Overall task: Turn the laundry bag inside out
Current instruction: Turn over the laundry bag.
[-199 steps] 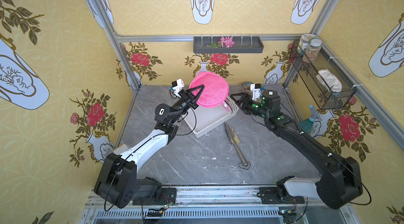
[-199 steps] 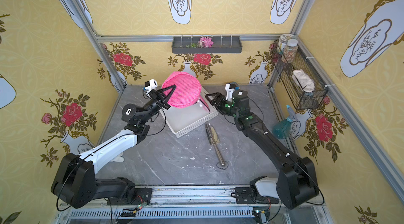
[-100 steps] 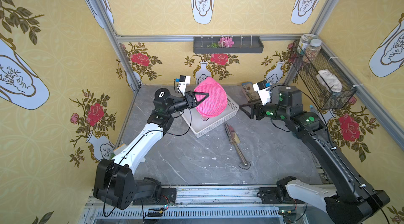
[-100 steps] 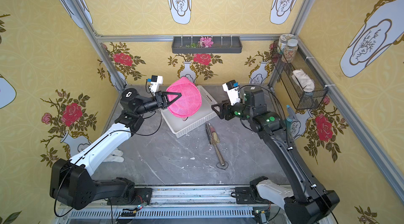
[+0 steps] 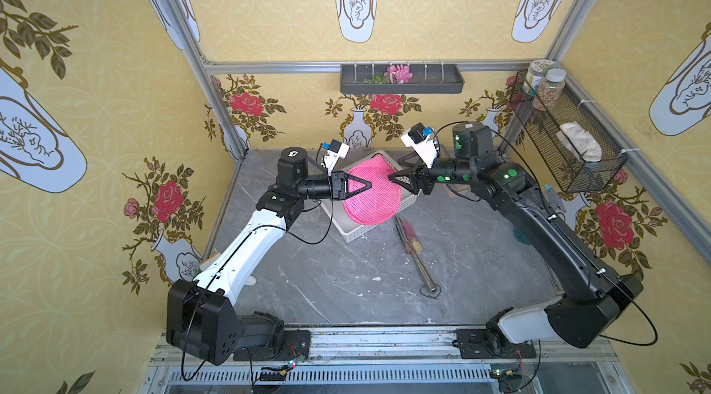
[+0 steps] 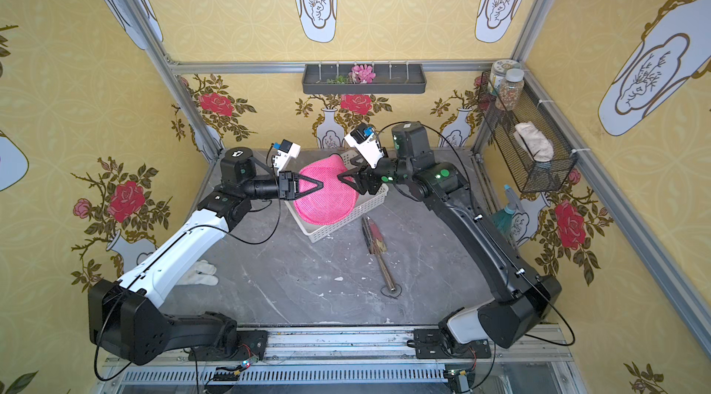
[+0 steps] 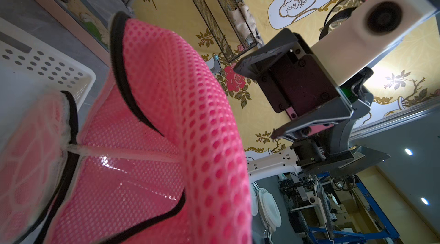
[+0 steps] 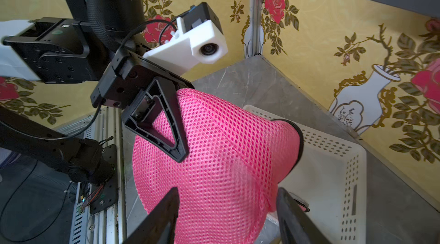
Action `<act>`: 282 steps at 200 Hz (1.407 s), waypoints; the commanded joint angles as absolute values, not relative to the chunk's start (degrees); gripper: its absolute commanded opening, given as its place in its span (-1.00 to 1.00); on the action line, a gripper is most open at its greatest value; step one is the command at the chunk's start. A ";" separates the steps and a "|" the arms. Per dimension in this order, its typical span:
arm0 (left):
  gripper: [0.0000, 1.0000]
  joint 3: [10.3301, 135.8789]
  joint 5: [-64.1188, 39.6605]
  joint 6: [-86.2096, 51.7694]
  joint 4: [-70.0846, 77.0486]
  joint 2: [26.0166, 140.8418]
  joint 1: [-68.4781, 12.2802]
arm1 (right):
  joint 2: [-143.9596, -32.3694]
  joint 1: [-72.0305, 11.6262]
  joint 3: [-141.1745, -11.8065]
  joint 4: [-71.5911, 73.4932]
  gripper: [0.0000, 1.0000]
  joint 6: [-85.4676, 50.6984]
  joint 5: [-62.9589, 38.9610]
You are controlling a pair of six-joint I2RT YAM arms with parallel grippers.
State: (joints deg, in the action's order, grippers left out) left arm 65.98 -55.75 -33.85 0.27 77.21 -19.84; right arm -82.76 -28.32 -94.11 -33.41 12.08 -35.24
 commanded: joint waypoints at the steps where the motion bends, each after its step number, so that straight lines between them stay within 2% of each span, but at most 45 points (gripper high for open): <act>1: -1.00 66.69 -57.90 -29.67 -3.81 77.80 -19.78 | -84.19 -29.17 -95.43 -32.02 0.27 12.40 -39.51; 53: -1.00 67.67 -60.02 -28.79 -4.35 78.09 -19.77 | -88.62 -29.79 -96.68 -30.29 -0.04 12.65 -38.87; 77: -1.00 67.94 -60.94 -28.68 -4.48 77.94 -19.80 | -89.32 -29.79 -96.93 -29.32 -0.26 12.56 -37.15; 97: -1.00 68.02 -61.08 -28.03 -5.25 77.82 -19.78 | -89.50 -29.49 -96.83 -27.73 -0.50 11.34 -36.78; 122: -1.00 68.12 -61.73 -27.66 -5.63 77.86 -19.78 | -89.38 -28.85 -96.75 -25.58 -1.00 9.67 -35.52; 162: -1.00 68.66 -61.90 -26.17 -7.33 77.58 -19.73 | -88.95 -28.25 -96.72 -25.56 -0.98 8.68 -36.85; 166: -1.00 68.73 -61.88 -25.96 -7.52 77.55 -19.77 | -88.86 -28.00 -96.68 -25.68 -0.82 7.92 -37.89; 180: -1.00 68.90 -61.67 -25.55 -7.89 77.51 -19.79 | -88.55 -27.02 -96.39 -26.05 -0.01 5.04 -42.05; 187: -1.00 68.98 -61.62 -25.33 -8.03 77.59 -19.78 | -88.15 -26.81 -95.90 -26.03 0.20 4.14 -43.51; 197: -1.00 69.13 -61.61 -25.32 -8.06 77.65 -19.79 | -87.49 -26.76 -94.56 -25.46 0.35 3.93 -44.82; 217: -1.00 69.30 -61.85 -25.31 -8.02 77.79 -19.78 | -86.44 -27.38 -92.06 -23.27 0.42 4.83 -44.21; 243: -1.00 69.36 -62.13 -25.41 -8.10 77.89 -19.78 | -86.83 -29.36 -92.38 -25.08 0.43 10.46 -36.27; 264: -1.00 69.35 -62.40 -25.36 -8.09 77.70 -19.84 | -87.25 -29.79 -92.59 -23.91 0.34 12.13 -29.66; 282: -1.00 69.18 -62.66 -25.38 -8.10 77.37 -19.86 | -87.87 -29.93 -93.49 -23.61 0.16 13.23 -26.51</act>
State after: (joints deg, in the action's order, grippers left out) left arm 69.14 -61.10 -26.52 -8.60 77.76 -19.84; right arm -87.11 -29.85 -92.40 -26.59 10.33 -34.13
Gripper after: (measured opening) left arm 0.070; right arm 0.629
